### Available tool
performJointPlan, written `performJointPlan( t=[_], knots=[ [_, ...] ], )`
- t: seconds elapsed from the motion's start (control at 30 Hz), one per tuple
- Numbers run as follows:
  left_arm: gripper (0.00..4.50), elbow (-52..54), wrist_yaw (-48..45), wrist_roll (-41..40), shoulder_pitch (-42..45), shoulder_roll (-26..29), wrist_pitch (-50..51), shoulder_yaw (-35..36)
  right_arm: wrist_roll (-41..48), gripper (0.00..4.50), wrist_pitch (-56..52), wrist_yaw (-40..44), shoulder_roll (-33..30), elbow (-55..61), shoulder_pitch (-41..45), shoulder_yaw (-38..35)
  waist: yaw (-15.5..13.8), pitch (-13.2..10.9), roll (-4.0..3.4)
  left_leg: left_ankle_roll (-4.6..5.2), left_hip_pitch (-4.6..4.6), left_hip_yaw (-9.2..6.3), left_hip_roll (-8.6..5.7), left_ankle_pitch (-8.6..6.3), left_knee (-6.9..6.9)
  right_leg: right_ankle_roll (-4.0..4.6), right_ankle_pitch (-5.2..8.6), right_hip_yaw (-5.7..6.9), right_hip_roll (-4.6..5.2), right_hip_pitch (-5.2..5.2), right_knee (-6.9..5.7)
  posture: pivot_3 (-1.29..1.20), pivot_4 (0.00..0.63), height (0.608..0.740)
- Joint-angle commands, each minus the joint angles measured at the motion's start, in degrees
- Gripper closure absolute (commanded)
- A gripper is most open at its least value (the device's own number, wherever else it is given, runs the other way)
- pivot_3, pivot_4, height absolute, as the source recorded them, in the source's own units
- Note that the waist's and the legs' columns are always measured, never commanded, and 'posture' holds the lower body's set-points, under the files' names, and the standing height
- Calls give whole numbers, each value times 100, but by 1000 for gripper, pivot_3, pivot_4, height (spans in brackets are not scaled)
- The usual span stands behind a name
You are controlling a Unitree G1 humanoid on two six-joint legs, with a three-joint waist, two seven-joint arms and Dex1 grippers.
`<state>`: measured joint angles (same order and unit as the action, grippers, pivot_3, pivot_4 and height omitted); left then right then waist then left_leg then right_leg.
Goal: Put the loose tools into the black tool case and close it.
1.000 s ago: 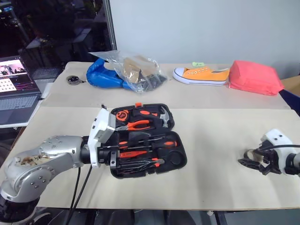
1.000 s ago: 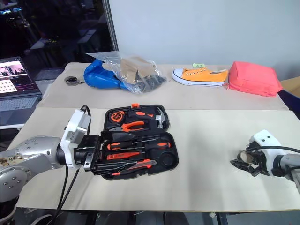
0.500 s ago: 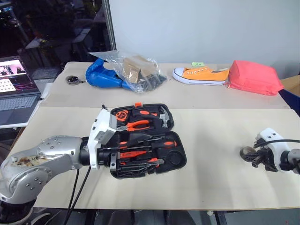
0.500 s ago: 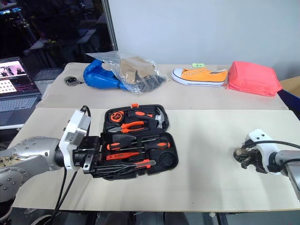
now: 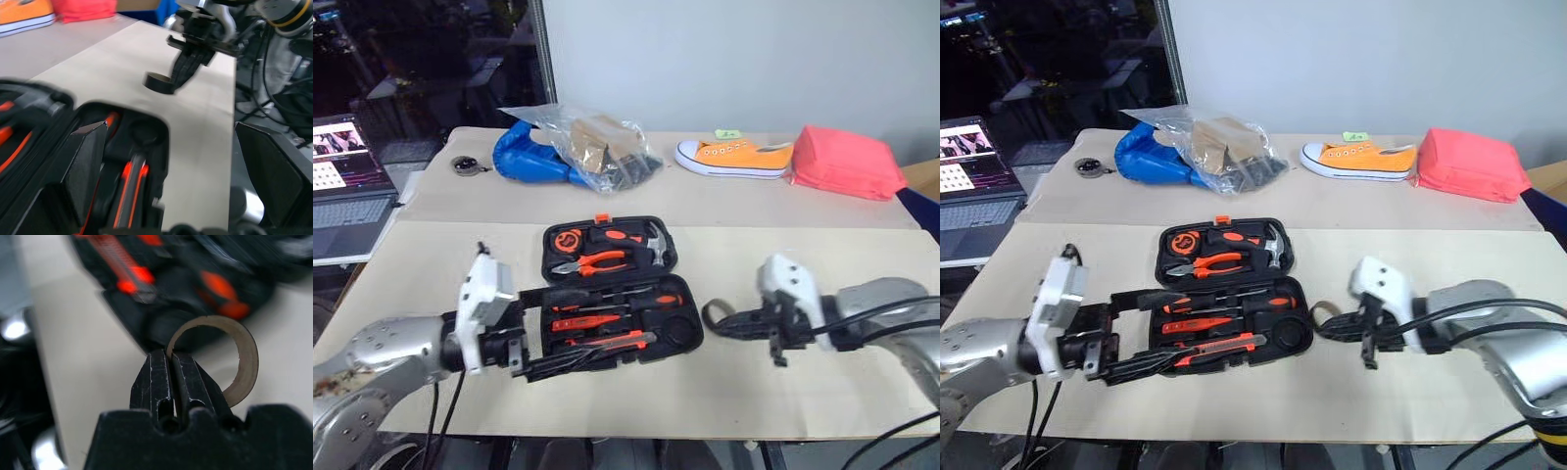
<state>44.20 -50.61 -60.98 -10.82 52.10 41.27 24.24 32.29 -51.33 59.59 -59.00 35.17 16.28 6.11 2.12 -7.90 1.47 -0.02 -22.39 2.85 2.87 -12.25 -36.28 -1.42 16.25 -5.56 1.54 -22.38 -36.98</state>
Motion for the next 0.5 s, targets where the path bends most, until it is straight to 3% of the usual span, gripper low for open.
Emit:
performJointPlan(
  t=[0.03, 0.23, 0.5],
  knots=[
    [0, 182, -439, -187, -415, 19, -175, 689, -300, 4447, 217, 83, 156, 50, 400, 614, -27, -1, 0, 0, -1, -1, -1, 0, 1, 3, -1, 0, 4, -2, 0, 0, 150, 740],
    [0, 276, -470, -63, -830, -63, -307, 910, -837, 4447, 452, 206, 515, -375, 1026, 1424, -44, -2, 1, 0, -4, 2, -3, 0, 1, 6, -1, 4, 7, -6, 0, 0, 150, 740],
    [0, 395, -332, -146, -952, -134, -361, 958, -1686, 4447, 757, 343, 550, -836, 1194, 2224, -33, -2, 2, 0, -2, 3, -1, -1, 8, 19, 0, 4, 2, -11, -2, 0, 150, 740]
  ],
)
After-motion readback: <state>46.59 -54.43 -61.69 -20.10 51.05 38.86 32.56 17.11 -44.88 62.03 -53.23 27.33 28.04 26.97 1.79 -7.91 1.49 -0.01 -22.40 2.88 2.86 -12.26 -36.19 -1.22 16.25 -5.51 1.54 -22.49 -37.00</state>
